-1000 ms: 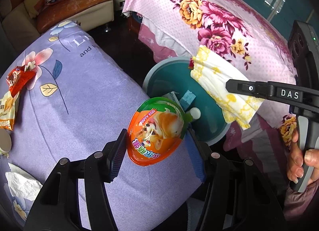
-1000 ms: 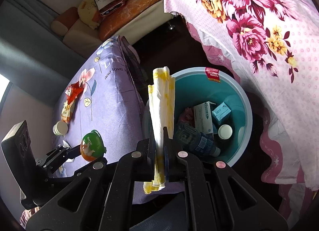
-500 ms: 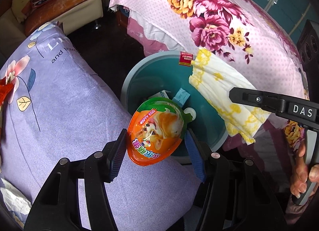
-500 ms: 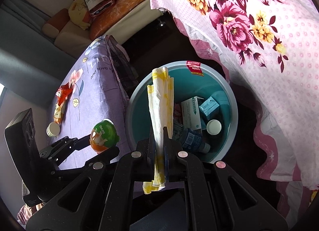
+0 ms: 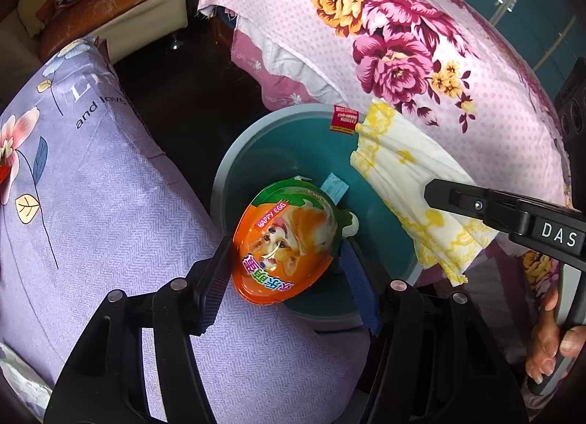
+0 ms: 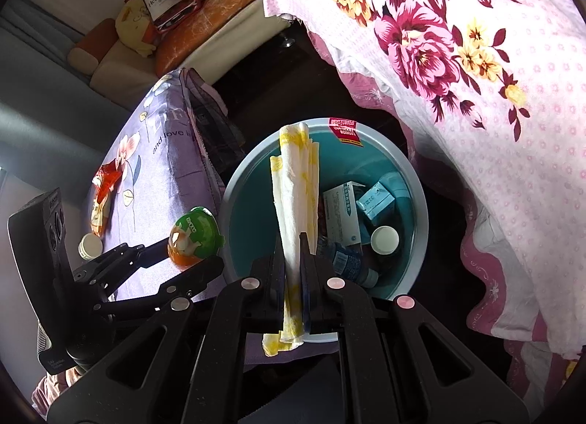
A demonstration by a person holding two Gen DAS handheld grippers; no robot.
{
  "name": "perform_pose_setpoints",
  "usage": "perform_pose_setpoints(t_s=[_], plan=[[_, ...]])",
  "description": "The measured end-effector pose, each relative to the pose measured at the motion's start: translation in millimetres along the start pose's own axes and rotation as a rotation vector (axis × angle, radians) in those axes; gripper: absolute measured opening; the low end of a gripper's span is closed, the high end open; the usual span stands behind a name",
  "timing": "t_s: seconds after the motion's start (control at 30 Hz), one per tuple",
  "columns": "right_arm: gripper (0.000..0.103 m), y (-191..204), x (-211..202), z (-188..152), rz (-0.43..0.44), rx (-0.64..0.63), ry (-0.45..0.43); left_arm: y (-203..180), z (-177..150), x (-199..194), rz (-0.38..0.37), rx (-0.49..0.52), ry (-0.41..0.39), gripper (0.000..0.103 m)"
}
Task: Collect trash
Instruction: 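Carry the candy egg and pad over the teal bin and release both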
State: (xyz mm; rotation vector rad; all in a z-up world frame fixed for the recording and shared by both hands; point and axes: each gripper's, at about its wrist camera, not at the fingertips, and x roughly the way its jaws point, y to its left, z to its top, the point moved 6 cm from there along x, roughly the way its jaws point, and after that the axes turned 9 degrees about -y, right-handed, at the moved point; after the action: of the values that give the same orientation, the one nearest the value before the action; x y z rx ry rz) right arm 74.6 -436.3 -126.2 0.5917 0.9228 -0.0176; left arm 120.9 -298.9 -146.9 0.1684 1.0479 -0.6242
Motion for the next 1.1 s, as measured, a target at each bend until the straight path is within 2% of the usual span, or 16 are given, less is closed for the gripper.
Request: perform_pose_setpoints(t_s=[0.07, 0.27, 0.7, 0.8, 0.83, 0.87, 0.9, 1.0, 1.03, 1.1], plan=[[0.008, -1, 1, 0, -0.002, 0.001, 0.003, 7, 0, -2, 0.010, -0.022, -0.011, 0.078], [0.008, 0, 8, -2, -0.005, 0.009, 0.015, 24, -4, -9, 0.022, -0.058, -0.017, 0.082], [0.008, 13, 18, -2, -0.014, -0.008, 0.030, 47, -31, -19, 0.019, -0.105, 0.006, 0.083], [0.011, 19, 21, -2, -0.018, -0.020, 0.035, 52, -35, -23, 0.018, -0.118, 0.005, 0.083], [0.023, 20, 21, -2, -0.023, -0.023, 0.036, 54, -36, -25, 0.018, -0.122, 0.004, 0.084], [0.051, 22, 21, -2, -0.028, -0.024, 0.037, 56, -37, -26, 0.019, -0.126, 0.003, 0.085], [0.060, 24, 20, -2, -0.037, -0.029, 0.030, 58, -37, -27, 0.020, -0.132, 0.002, 0.087], [0.064, 30, 18, -1, -0.070, -0.061, 0.014, 65, -40, -32, 0.026, -0.147, -0.006, 0.090], [0.071, 31, 18, -1, -0.070, -0.059, 0.020, 67, -42, -33, 0.025, -0.151, -0.005, 0.090], [0.073, 32, 19, -3, -0.067, -0.052, 0.035, 69, -44, -36, 0.023, -0.159, -0.004, 0.091]])
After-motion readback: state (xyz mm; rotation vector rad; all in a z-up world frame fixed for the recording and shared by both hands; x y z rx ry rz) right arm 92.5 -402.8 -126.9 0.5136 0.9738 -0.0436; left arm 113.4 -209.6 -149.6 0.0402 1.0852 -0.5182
